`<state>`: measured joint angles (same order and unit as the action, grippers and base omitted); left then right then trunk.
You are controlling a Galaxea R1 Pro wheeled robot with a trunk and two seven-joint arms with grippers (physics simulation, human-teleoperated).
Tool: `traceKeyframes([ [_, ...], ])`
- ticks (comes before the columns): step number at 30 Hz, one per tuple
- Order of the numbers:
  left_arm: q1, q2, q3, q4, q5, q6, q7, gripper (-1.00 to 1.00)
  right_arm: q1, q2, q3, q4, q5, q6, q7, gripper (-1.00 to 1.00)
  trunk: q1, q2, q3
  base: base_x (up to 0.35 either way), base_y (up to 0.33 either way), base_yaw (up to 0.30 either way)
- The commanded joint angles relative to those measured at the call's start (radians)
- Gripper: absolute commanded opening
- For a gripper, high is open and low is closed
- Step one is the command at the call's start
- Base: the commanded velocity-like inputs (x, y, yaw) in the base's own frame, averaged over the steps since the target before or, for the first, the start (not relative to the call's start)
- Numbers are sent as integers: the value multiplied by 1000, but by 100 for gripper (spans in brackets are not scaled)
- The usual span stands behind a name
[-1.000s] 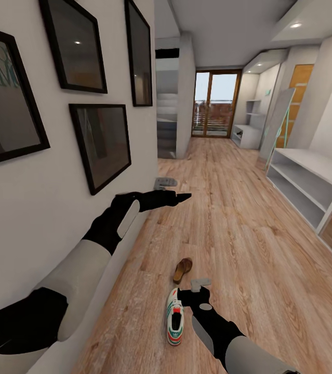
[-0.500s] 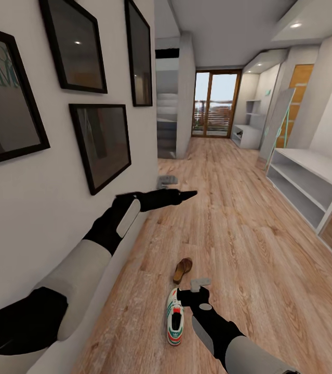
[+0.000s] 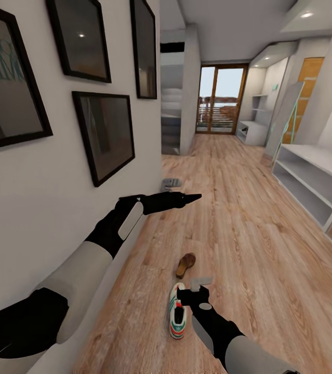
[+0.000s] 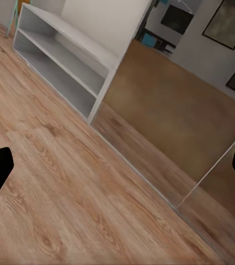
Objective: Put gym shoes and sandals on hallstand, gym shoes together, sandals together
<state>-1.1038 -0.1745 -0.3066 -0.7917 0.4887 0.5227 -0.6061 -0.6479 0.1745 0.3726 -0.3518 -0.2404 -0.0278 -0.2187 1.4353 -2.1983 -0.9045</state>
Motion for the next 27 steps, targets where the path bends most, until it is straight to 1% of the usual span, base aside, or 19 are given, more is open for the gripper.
traceKeyframes([
  [1,-1,0,0,0,8,8,1,100,-1,0,6,1,-8,-3,-6,100,4,-8,-6,0,0,90],
  [11,-1,0,-1,1,8,7,3,100,-1,0,3,1,-9,-3,-7,100,42,-78,-50,0,0,167],
  [21,-1,0,-2,1,7,5,4,100,-1,0,2,2,-9,-3,-7,100,42,-78,-62,0,0,183],
  [25,1,0,-2,2,9,7,-2,100,-1,0,2,1,-10,-3,-8,100,42,-78,-64,0,0,62],
  [27,14,0,-4,1,10,7,-5,100,-1,0,2,1,-10,-4,-8,100,42,-78,-64,0,0,15],
])
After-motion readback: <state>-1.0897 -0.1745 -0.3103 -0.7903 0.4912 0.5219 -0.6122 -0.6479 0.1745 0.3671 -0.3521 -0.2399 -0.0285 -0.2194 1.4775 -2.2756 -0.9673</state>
